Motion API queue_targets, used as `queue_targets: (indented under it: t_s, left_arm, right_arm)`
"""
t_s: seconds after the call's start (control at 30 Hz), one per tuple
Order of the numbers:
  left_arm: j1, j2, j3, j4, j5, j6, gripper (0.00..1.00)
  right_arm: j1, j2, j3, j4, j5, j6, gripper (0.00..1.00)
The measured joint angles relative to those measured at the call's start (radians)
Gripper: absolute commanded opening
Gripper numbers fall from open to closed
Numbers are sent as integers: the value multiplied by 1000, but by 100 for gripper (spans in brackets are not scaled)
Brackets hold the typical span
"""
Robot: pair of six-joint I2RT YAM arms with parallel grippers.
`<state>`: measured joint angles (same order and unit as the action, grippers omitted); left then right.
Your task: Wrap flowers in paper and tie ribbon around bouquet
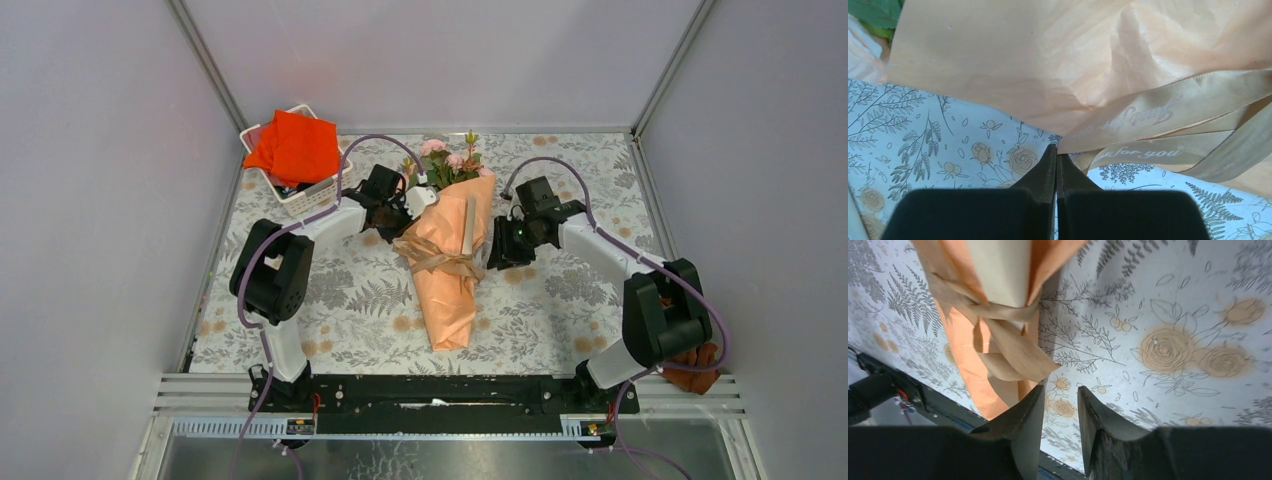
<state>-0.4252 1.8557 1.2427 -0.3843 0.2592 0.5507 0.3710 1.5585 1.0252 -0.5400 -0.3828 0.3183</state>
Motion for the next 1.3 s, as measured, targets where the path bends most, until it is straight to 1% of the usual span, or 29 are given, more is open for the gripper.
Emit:
queue_targets:
  t_s: [0.1,0.13,0.23,0.33,0.43,0.63,0.77,0.87,0.93,0.97,1.07,1.17,1.3]
  left_arm:
    - [0,0,-2,0,20,-3,0]
    - [0,0,-2,0,26,-4,0]
    - [-1,0,-2,0,35,-8,0]
    - [-6,0,-1,0,41,-14,0]
    - [-10,0,-1,-1,47,-19,0]
    - [-13,0,-1,-2,52,-19,0]
    - [-13,0,-1,-2,53,-19,0]
    - [-13,0,-1,-3,53,-18,0]
    - [-13,0,-1,-4,53,-18,0]
    - [-13,0,-1,-4,53,-18,0]
    - [-13,0,-1,-4,55,-18,0]
    - [-13,0,-1,-4,55,-18,0]
    - [-13,0,-1,-5,53,-17,0]
  right_arm:
    - [40,-50,14,23,47,-53,40]
    - [76,-76,14,36,66,-83,41]
    - [251,-158,14,126,106,-229,45]
    - [354,-176,7,222,103,-380,48]
    - [369,-129,6,261,124,-508,50]
    - [372,53,34,232,208,-671,52]
    - [373,105,52,209,253,-718,52]
    - [373,115,60,207,271,-734,52]
    - [374,115,67,205,271,-739,47]
    - [374,115,70,205,272,-741,42]
    - [375,115,77,208,277,-746,17]
    - [375,125,87,204,299,-745,0]
    - [375,130,90,176,320,-739,0]
